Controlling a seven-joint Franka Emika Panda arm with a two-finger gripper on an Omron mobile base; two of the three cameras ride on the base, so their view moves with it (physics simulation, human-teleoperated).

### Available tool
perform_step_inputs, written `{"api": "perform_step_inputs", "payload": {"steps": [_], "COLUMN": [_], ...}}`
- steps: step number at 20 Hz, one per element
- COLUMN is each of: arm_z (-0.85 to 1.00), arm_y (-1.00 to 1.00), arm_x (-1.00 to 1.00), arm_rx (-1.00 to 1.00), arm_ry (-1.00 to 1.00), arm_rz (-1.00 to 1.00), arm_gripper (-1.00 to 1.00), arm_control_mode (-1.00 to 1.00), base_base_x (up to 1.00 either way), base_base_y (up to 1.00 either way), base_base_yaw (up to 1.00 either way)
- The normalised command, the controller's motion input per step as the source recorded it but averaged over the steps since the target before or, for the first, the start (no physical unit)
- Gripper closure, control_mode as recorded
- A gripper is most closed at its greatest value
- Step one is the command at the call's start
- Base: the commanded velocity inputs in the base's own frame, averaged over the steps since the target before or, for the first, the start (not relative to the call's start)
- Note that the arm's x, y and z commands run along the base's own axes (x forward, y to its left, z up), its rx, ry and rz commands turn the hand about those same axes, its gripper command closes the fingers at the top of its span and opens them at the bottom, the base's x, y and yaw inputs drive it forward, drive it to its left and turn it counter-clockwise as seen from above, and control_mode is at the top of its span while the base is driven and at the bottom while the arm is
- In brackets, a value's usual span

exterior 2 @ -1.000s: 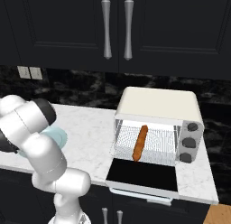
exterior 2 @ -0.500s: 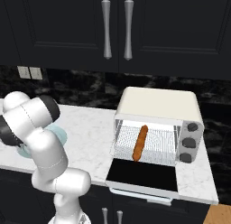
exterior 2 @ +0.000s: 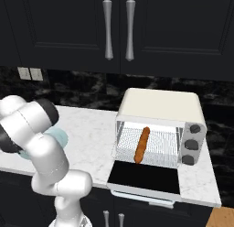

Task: Pick up the kebab skewer and baguette bread, and place them inside the toaster oven. Close the toaster oven door and start by setting the timer.

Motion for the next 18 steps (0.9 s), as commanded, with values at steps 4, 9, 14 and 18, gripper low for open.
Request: {"api": "perform_step_inputs", "payload": {"steps": [4, 9, 14, 18], "arm_z": [0.64, 0.97, 0.58, 0.54], "arm_y": [-0.47, -0.78, -1.00, -1.00], "arm_x": [-0.49, -0.56, -0.87, -0.80], "arm_rx": [0.00, 0.01, 0.08, 0.07], "arm_ry": [0.00, -0.03, -0.13, -0.16], "arm_rz": [0.21, 0.19, 0.11, 0.03], "arm_gripper": [1.00, 1.00, 1.00, 1.00], "arm_control_mode": [-1.00, -1.00, -1.00, -1.00], "base_base_x": [0.00, 0.00, 0.00, 0.00], "base_base_y": [0.00, 0.00, 0.00, 0.00], "base_base_yaw": [0.00, 0.00, 0.00, 0.00]}}
